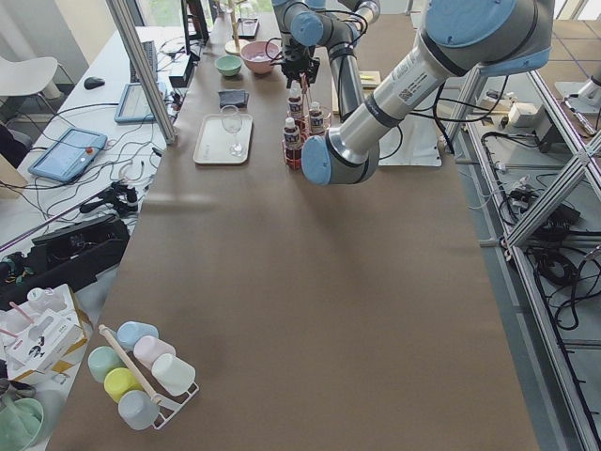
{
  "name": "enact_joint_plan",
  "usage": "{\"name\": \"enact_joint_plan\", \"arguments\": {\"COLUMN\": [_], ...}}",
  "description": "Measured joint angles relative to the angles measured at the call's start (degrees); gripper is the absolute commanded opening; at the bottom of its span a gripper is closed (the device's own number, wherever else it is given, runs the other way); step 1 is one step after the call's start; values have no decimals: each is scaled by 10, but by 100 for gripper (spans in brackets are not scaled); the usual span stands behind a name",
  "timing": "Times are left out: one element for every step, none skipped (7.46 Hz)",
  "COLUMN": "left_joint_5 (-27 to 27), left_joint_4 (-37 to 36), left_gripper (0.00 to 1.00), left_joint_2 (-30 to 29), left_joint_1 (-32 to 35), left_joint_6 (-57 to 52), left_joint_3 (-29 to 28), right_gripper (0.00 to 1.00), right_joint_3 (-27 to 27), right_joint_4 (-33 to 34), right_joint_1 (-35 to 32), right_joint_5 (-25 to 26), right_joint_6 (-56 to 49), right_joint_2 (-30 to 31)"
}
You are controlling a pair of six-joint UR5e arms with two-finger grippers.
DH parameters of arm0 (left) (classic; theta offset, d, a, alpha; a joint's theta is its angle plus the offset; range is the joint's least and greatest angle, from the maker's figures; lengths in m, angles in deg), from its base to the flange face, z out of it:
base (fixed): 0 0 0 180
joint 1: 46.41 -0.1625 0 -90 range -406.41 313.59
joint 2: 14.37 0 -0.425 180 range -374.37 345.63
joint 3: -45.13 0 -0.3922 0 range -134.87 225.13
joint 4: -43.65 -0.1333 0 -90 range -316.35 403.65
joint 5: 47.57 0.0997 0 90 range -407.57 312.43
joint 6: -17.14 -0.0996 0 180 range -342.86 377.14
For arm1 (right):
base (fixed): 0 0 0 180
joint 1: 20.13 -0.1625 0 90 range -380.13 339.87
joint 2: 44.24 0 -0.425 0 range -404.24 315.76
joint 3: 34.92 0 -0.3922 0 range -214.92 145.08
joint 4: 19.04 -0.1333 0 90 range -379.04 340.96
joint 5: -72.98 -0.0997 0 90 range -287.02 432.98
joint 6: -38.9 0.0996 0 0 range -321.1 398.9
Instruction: Take tea from basket to plate
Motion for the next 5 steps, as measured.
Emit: {"name": "enact_joint_plan", "arguments": {"left_joint_5": [0,0,0,0,0], "left_joint_4": [0,0,0,0,0], "left_gripper": [0,0,0,0,0], "left_joint_2": [1,2,2,3,3], "left_joint_1": [0,0,0,0,0], "left_joint_6": [0,0,0,0,0], "left_joint_3": [0,1,1,1,1], "right_gripper": [76,71,65,57,51], "right_joint_3": [5,11,17,21,22], "right_joint_4": [-1,-7,-13,-17,-20], "right_joint_1": [0,0,0,0,0], "right_joint_5": [1,2,4,4,5], "right_joint_6": [0,0,0,0,0], "right_joint_2": [-3,-6,-8,-9,-9]}}
